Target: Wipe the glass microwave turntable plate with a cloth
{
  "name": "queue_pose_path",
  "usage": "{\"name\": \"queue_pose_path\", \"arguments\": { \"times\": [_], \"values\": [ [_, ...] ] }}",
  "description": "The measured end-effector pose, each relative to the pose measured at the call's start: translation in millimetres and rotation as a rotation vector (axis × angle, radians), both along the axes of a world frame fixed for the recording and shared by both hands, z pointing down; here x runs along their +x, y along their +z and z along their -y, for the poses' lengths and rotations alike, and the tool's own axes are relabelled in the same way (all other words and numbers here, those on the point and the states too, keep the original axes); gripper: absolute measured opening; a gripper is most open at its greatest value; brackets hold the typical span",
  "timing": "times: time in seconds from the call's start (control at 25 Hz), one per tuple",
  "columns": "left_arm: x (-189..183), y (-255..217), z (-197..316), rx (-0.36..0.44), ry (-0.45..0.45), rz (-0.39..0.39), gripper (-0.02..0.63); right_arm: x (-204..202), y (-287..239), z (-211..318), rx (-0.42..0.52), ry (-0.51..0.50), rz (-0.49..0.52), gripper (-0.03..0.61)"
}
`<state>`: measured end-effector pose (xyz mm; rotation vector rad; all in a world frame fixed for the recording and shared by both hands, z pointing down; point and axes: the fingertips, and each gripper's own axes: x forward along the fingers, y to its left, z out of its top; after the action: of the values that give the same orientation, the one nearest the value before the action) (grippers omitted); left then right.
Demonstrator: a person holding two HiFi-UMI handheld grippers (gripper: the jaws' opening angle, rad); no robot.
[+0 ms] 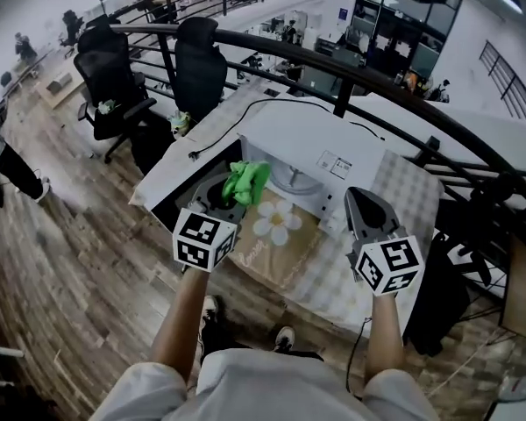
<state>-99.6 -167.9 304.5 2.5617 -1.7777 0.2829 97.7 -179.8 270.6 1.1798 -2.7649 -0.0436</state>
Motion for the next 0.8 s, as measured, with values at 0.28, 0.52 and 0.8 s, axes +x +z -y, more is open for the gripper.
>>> {"name": "queue_pose_path", "arguments": {
  "times": [0.28,0.52,0.8],
  "values": [
    [-18.0,58.6,63.4,-0.093,0.144,-0.013,0.129,-20.9,29.1,31.7,-0.037,0.176,-0.014,0.012],
    [-11.8,115.3,109.9,-0.187,0.229,-0.007,0.129,-20.7,66.1,41.0,-0.102,0.334,-0.004,0.012],
    [0.5,185.8,173.6,-0.256,0.149,-0.008,0.129,-15.2,111.0,44.6,-0.147,0.370,-0.071,0.014]
  ]
}}
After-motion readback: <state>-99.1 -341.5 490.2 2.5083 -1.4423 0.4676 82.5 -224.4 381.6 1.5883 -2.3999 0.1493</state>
